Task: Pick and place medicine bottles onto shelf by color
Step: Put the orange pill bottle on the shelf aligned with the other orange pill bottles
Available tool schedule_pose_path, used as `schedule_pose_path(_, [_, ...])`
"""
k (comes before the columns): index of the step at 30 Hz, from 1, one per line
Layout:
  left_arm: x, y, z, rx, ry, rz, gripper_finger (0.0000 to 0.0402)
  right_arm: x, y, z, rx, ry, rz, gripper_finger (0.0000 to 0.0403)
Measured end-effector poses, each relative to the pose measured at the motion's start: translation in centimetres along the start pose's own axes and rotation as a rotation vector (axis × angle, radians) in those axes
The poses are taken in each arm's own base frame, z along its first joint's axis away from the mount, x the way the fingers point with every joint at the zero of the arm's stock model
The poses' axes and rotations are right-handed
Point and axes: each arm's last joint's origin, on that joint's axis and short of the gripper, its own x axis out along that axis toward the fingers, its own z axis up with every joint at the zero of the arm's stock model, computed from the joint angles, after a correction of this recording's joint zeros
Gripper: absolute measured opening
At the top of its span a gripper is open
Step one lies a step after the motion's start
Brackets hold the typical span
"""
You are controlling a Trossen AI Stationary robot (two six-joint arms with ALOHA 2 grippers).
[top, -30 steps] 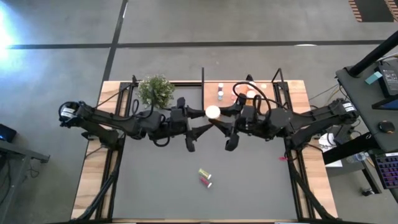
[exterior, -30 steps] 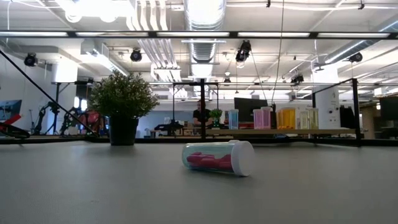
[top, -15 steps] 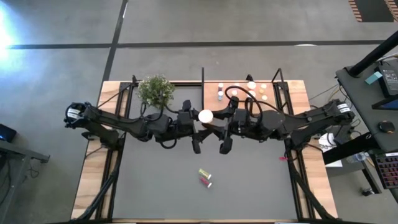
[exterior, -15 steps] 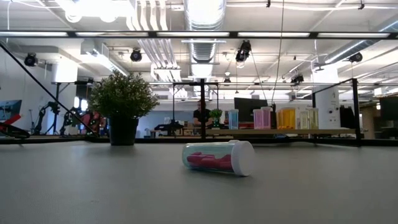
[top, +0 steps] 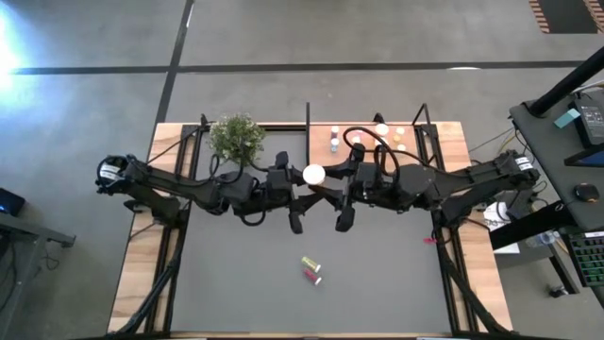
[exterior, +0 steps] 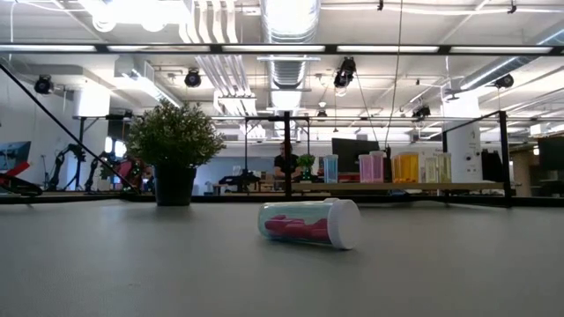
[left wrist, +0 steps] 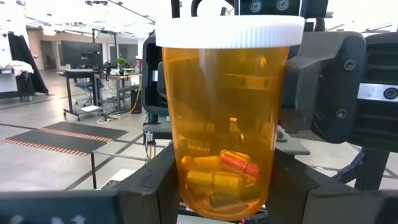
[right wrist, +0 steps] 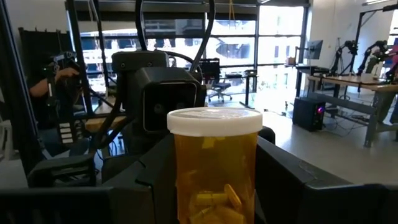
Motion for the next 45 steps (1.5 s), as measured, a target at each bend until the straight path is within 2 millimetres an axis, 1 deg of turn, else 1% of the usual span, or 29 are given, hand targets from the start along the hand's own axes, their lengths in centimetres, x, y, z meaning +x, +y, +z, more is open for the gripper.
schedule_pose_path(4, [0.0, 0.0, 0.0, -0.006, 0.003, 0.000, 0.0157, -0.1, -0.1, -0.1, 0.033, 0.023, 0.000, 0.0168])
schedule_pose_path(6, [0.0, 0.0, -0.1, -0.008, 0.008, 0.000, 0.0164, -0.3, -0.2, -0.1, 0.056, 0.044, 0.000, 0.0176])
schedule_pose_path(9, [0.0, 0.0, -0.2, 0.004, 0.019, 0.001, 0.0165, -0.7, -0.3, 0.1, 0.069, 0.098, 0.000, 0.0201])
schedule_pose_path(11, [0.0, 0.0, 0.1, -0.004, 0.000, 0.005, 0.0163, -0.9, -0.4, 0.4, 0.071, 0.165, -0.007, 0.0223])
schedule_pose_path(13, [-0.1, 0.1, 0.3, -0.006, -0.005, 0.005, 0.0161, -1.0, -0.5, 1.3, 0.091, 0.210, -0.010, 0.0246])
schedule_pose_path(16, [0.0, 0.1, 0.1, 0.001, 0.010, 0.005, 0.0160, -1.7, -0.8, 2.3, 0.088, 0.322, -0.028, 0.0275])
schedule_pose_path(19, [-0.1, 0.0, -0.3, 0.015, 0.048, -0.016, 0.0160, -2.7, -1.4, 3.9, 0.095, 0.422, -0.049, 0.0295])
schedule_pose_path(21, [-0.1, 0.0, -0.9, 0.025, 0.108, -0.023, 0.0160, -3.3, -1.7, 5.2, 0.128, 0.450, -0.064, 0.0302])
schedule_pose_path(23, [-0.1, 0.0, -1.5, -0.007, 0.166, -0.038, 0.0160, -4.1, -2.1, 6.3, 0.144, 0.482, -0.076, 0.0304])
schedule_pose_path(27, [0.0, 0.4, -2.2, -0.051, 0.228, -0.067, 0.0160, -4.5, -2.2, 7.5, 0.204, 0.533, -0.020, 0.0305])
schedule_pose_path(29, [0.1, 0.5, -2.2, -0.057, 0.236, -0.110, 0.0160, -4.2, -2.1, 7.5, 0.239, 0.580, 0.029, 0.0306])
schedule_pose_path(32, [0.1, 0.5, -2.3, -0.098, 0.252, -0.170, 0.0160, -3.3, -1.7, 6.9, 0.259, 0.682, 0.061, 0.0306])
schedule_pose_path(37, [0.1, 0.5, -2.6, -0.116, 0.297, -0.233, 0.0160, -1.6, -1.4, 5.7, 0.182, 0.831, 0.034, 0.0306])
schedule_pose_path(42, [0.0, 0.4, -2.9, -0.158, 0.338, -0.277, 0.0160, -0.2, -1.7, 5.6, 0.096, 0.901, 0.032, 0.0306])
schedule_pose_path(45, [-0.1, 0.4, -3.1, -0.189, 0.371, -0.292, 0.0160, 0.9, -1.9, 5.6, 0.095, 0.909, 0.067, 0.0306])
